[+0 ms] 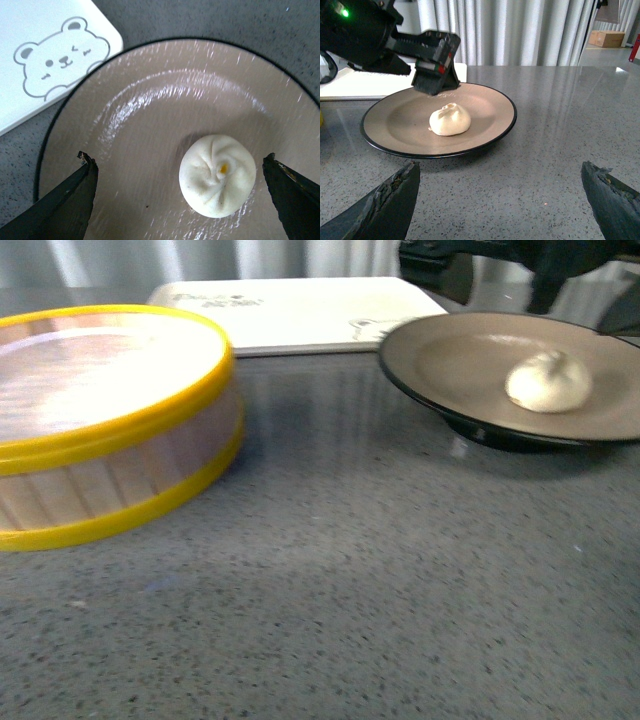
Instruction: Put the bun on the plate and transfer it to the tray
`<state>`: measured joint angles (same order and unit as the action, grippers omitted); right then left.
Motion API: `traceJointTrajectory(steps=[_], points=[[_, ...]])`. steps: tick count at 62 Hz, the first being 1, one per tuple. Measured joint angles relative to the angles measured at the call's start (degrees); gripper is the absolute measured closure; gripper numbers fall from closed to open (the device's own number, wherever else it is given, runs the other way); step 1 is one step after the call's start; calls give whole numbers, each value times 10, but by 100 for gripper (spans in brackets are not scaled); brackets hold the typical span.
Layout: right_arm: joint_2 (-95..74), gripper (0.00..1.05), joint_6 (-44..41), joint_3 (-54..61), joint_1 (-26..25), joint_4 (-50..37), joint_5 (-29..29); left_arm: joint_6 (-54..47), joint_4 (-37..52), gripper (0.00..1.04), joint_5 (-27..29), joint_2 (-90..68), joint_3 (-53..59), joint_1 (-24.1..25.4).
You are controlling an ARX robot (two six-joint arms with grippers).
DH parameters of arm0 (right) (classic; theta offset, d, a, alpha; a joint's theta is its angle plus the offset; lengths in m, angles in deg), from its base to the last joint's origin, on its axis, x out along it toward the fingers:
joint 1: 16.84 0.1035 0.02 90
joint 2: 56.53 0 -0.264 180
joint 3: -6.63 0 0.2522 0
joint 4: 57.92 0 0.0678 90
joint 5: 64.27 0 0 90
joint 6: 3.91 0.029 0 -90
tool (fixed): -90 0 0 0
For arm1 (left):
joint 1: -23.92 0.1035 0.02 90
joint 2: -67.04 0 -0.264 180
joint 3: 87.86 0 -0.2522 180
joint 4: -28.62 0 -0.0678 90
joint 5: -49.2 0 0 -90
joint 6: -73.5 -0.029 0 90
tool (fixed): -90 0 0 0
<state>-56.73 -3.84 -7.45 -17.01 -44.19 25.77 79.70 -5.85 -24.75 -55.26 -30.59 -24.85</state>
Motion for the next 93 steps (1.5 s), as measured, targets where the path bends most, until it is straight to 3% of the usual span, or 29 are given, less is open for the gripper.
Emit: traceJointTrajectory(steps=[18, 32, 49, 55, 66, 86, 93], points=[[0, 9, 0, 0, 0, 0, 0, 1, 57, 7, 7, 130, 106, 43], [0, 9, 0, 0, 0, 0, 0, 1, 127, 7, 79, 338, 308, 145], [0, 9, 0, 0, 0, 0, 0, 5, 123, 7, 59, 596, 550, 277], [0, 9, 0, 0, 0, 0, 0, 3, 111, 7, 60, 653, 596, 302], [0, 9, 0, 0, 0, 0, 0, -45, 345, 36, -47, 767, 771, 365], [0, 9, 0, 0, 0, 0, 0, -57, 383, 101, -125, 902, 949, 444], [0, 9, 0, 0, 0, 0, 0, -59, 384, 101, -157, 931, 979, 482]])
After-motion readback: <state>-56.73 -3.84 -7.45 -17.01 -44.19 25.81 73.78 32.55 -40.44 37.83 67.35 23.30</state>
